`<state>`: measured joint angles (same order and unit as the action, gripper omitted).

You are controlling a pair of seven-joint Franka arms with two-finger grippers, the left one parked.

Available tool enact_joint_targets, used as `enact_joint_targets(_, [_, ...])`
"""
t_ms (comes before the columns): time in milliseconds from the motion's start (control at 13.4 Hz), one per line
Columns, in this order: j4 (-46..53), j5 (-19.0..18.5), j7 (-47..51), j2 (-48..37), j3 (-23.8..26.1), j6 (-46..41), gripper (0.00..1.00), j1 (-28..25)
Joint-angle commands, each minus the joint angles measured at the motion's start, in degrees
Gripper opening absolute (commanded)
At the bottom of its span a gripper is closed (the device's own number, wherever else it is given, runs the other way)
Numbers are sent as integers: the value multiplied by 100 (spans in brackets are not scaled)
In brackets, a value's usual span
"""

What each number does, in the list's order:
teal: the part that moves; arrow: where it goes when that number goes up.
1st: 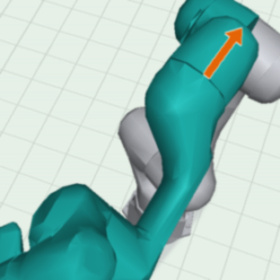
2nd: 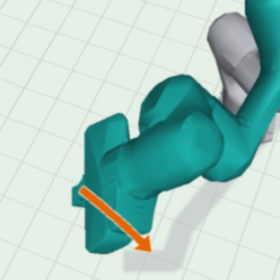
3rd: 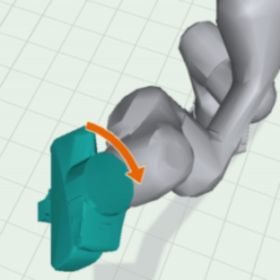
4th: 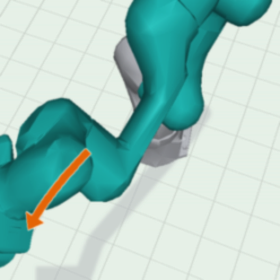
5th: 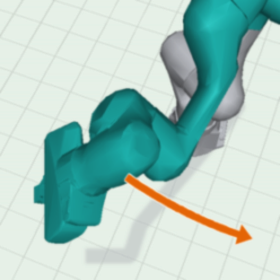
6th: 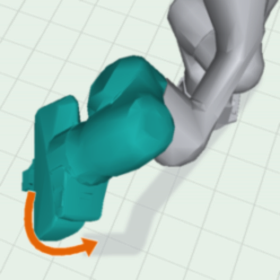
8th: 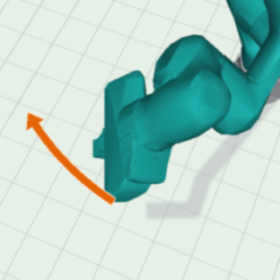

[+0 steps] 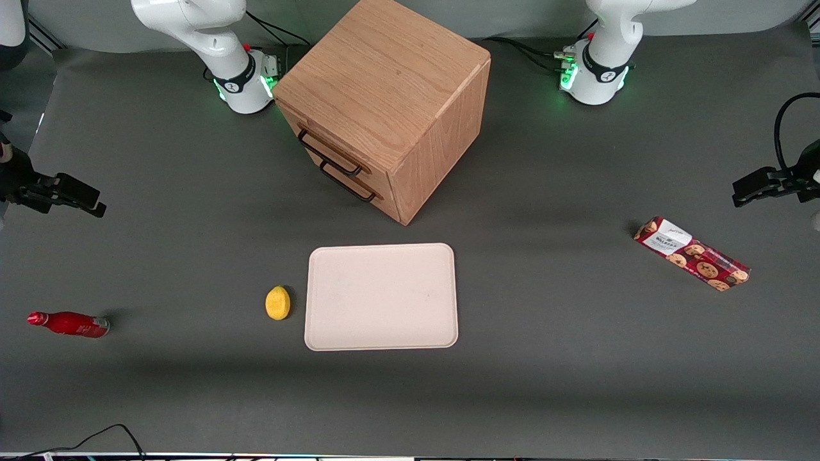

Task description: Open upper drawer

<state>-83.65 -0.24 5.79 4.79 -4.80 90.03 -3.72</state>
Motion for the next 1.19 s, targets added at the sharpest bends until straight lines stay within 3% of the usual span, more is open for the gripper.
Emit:
enact_joint_targets(0, [165,-11,133,75,-12,-82,100,-14])
enact_joint_targets(672, [173,-38,-269,49,32,-459,100,-102])
enact_joint_targets(896, [130,-3,-1350,31,296,-819,100,-102])
enact_joint_targets(1119, [7,15,-1695,48,804,-847,100,-93])
